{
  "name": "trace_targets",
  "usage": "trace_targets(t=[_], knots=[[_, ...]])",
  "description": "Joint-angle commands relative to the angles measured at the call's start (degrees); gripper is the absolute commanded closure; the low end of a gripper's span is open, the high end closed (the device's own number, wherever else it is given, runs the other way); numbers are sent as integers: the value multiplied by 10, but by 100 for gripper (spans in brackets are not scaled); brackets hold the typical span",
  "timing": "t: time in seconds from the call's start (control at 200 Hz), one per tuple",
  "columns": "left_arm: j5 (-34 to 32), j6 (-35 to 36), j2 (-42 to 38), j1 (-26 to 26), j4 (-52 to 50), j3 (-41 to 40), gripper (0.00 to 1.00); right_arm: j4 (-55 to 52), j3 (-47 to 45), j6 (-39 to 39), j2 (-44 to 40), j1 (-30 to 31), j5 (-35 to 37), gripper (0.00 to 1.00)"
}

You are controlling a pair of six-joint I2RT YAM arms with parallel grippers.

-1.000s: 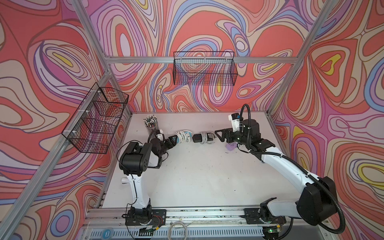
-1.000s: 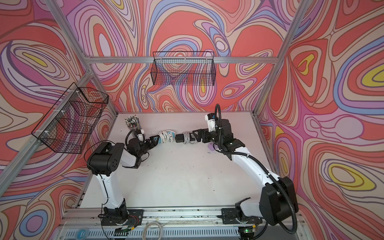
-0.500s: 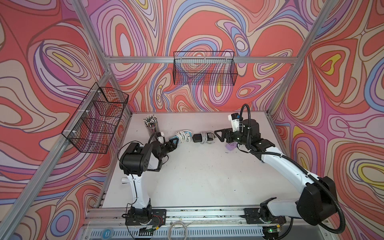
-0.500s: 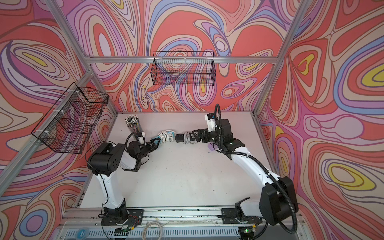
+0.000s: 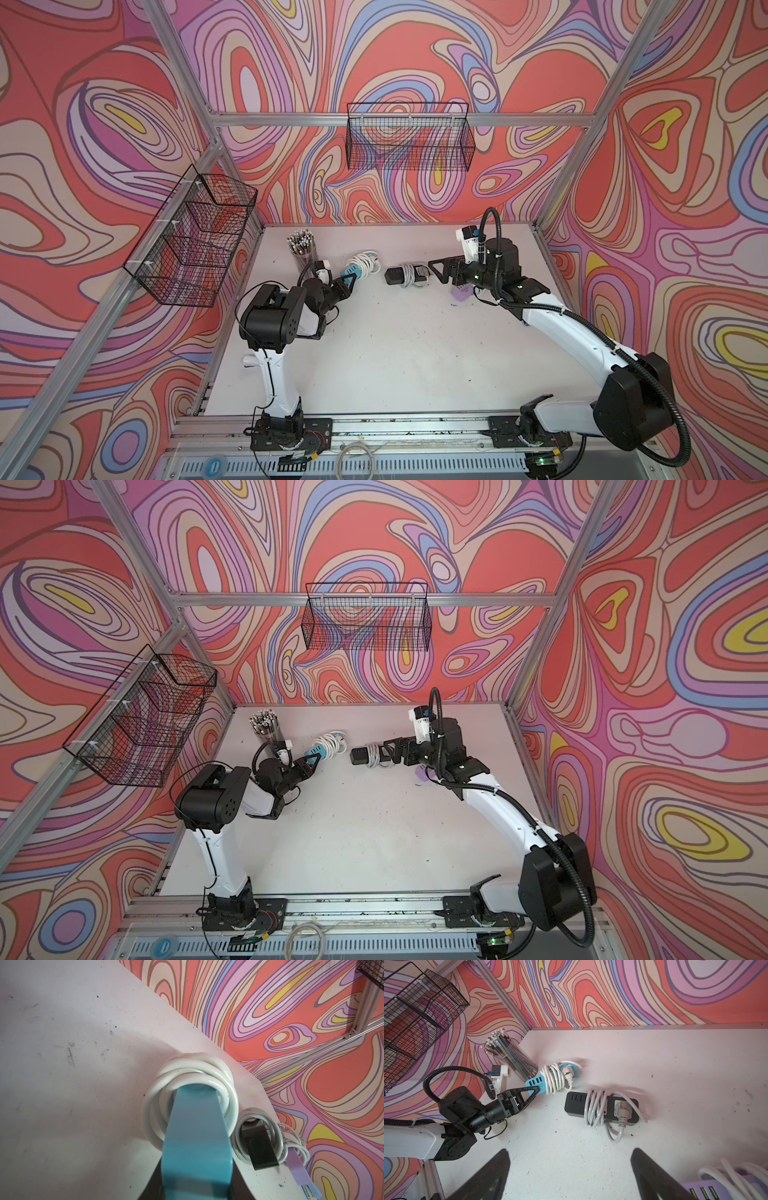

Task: Unwrap the cord wrapped around the power strip
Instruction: Pick up the power strip from the center of the board.

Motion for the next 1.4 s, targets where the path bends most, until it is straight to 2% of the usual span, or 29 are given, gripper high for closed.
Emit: trace_targets(t=[0.0, 0.235, 0.386, 0.466, 0.596, 0.661, 0.736, 0.851, 0.931, 1.047, 1.167, 1.392], knots=[[12, -3, -38, 1, -15, 15, 100, 4, 20, -2, 2, 5, -7, 5], [46, 19, -131, 1, -118, 40, 100, -32, 62, -40, 20, 8, -2, 5], [80, 39, -203, 1, -203, 76, 100, -49, 86, -71, 24, 12, 30, 6], [95, 27, -228, -1, -203, 93, 100, -69, 106, -87, 29, 13, 40, 6], [158, -19, -221, -12, -178, 166, 100, -109, 153, -110, 41, 21, 44, 9], [193, -21, -216, -21, -204, 225, 100, -122, 175, -119, 42, 28, 53, 10], [218, 22, -222, -36, -299, 304, 100, -136, 195, -126, 40, 35, 59, 12], [230, 135, -234, -61, -487, 421, 100, -155, 222, -138, 40, 51, 74, 12], [239, 203, -238, -69, -585, 474, 100, -157, 226, -149, 35, 66, 96, 12], [233, 255, -257, -70, -612, 450, 100, -123, 199, -156, 14, 76, 114, 12], [218, 211, -284, -70, -508, 373, 100, -119, 182, -162, -13, 83, 135, 13], [199, 227, -319, -69, -527, 364, 100, -121, 174, -163, -43, 85, 140, 16]])
